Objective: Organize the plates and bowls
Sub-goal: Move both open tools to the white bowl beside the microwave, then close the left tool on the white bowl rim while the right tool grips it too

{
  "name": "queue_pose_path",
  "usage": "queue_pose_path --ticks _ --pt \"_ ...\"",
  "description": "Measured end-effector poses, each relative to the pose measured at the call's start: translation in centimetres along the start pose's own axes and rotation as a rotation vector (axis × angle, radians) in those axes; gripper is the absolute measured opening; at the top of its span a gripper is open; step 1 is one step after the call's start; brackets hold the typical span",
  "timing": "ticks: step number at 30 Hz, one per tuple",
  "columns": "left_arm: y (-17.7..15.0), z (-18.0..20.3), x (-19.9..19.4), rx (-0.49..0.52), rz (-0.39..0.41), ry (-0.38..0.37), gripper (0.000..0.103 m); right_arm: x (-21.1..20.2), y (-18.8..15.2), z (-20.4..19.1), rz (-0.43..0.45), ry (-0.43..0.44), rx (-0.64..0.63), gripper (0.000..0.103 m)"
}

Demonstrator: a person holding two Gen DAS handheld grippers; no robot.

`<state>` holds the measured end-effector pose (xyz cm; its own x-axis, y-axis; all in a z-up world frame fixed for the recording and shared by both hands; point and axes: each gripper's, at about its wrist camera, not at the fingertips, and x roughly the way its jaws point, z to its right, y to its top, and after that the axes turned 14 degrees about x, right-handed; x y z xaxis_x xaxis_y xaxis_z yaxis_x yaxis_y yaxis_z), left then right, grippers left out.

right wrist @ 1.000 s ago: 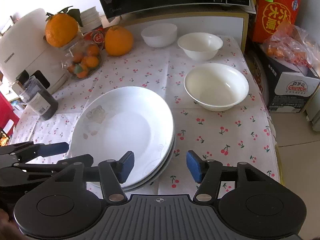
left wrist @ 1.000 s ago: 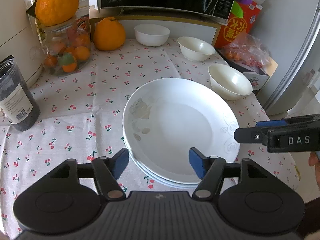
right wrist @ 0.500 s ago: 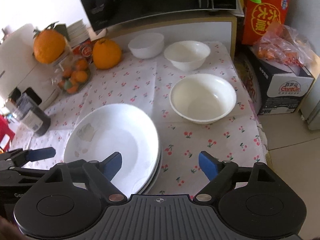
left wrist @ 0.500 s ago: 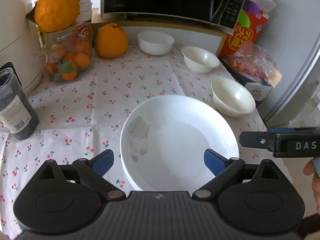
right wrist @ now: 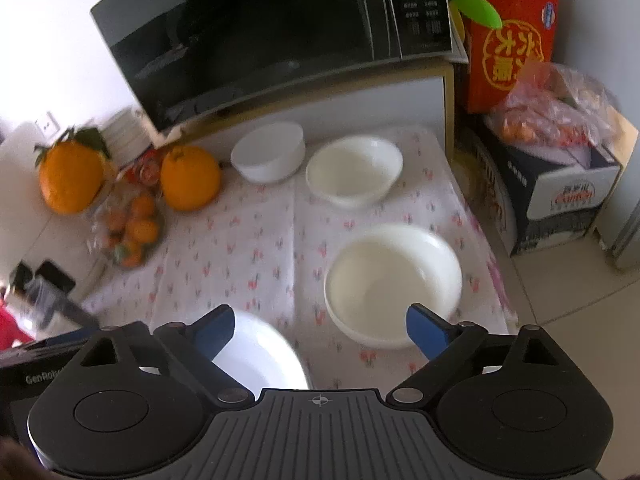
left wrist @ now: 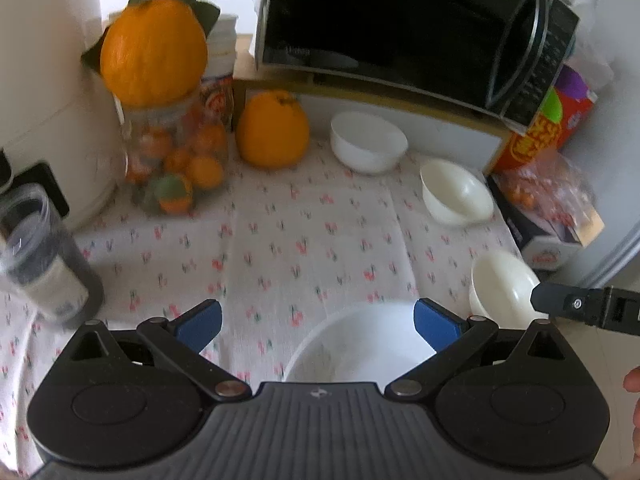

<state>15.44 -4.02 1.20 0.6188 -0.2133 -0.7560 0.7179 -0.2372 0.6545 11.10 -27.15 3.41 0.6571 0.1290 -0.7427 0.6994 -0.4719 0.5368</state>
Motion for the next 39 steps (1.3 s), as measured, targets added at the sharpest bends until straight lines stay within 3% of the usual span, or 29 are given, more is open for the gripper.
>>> queue_pose_path --ticks 11,22,28,33,39 --pt "6.1 -1.0 4.9 -0.019 0.011 0.048 0.102 6.1 6.9 -2.7 0.058 0.012 0.002 0.096" --pt "9.7 -1.7 11.9 -0.057 0.035 0.092 0.102 14.3 12.4 -3.9 0.089 0.030 0.011 0.096" --pt "10.7 -1.6 14.9 -0.077 0.046 0.035 0.092 17.9 14.0 -3.4 0.069 0.037 0.046 0.096" --pt "11.2 -1.2 16.7 -0.081 0.034 -0.014 0.074 19.9 14.4 -3.4 0.067 0.024 0.037 0.096" --pt "11.8 -0.7 17.8 -0.091 0.058 -0.042 0.061 21.1 14.5 -3.6 0.078 0.024 0.006 0.092"
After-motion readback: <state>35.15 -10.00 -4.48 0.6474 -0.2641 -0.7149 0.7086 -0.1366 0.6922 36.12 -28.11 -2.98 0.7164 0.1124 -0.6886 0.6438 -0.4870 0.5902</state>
